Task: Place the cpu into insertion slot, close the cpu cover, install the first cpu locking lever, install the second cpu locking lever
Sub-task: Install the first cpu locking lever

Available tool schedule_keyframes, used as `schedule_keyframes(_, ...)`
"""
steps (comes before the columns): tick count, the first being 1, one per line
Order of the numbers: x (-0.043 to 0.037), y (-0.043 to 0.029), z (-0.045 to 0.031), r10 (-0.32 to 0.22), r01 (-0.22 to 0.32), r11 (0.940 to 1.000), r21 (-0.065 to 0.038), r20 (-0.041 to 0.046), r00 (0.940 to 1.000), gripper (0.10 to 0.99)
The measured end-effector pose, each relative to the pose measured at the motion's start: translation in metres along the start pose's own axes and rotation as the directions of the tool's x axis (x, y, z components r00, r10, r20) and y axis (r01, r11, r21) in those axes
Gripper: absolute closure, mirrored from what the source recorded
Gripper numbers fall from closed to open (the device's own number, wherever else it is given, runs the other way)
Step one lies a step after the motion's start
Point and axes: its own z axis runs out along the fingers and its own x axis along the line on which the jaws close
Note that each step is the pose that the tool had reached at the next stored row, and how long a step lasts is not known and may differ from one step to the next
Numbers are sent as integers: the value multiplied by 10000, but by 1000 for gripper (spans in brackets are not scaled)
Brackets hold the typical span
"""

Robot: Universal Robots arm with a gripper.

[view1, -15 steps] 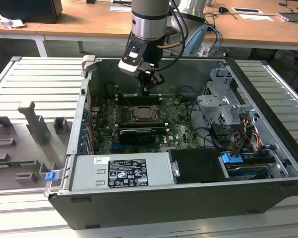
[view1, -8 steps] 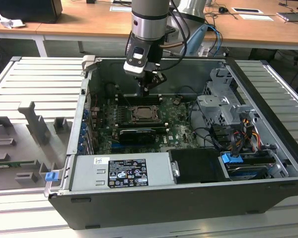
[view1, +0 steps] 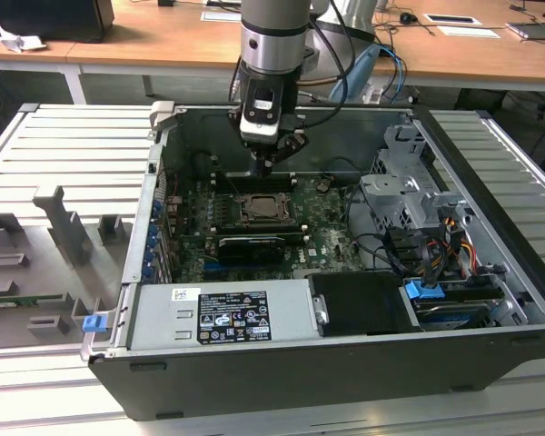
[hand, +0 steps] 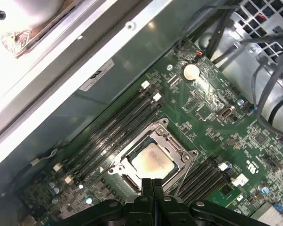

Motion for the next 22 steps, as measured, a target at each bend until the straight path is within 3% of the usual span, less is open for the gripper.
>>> schedule_keyframes(3, 0, 0, 0, -810, 810, 9967, 15, -18, 9967, 980)
schedule_keyframes(8, 0, 0, 0, -1470, 1470, 9891, 26, -33, 9891, 980)
schedule_keyframes(22, -1, 1, 0, -2449, 2450, 9695, 41, -59, 9695, 980)
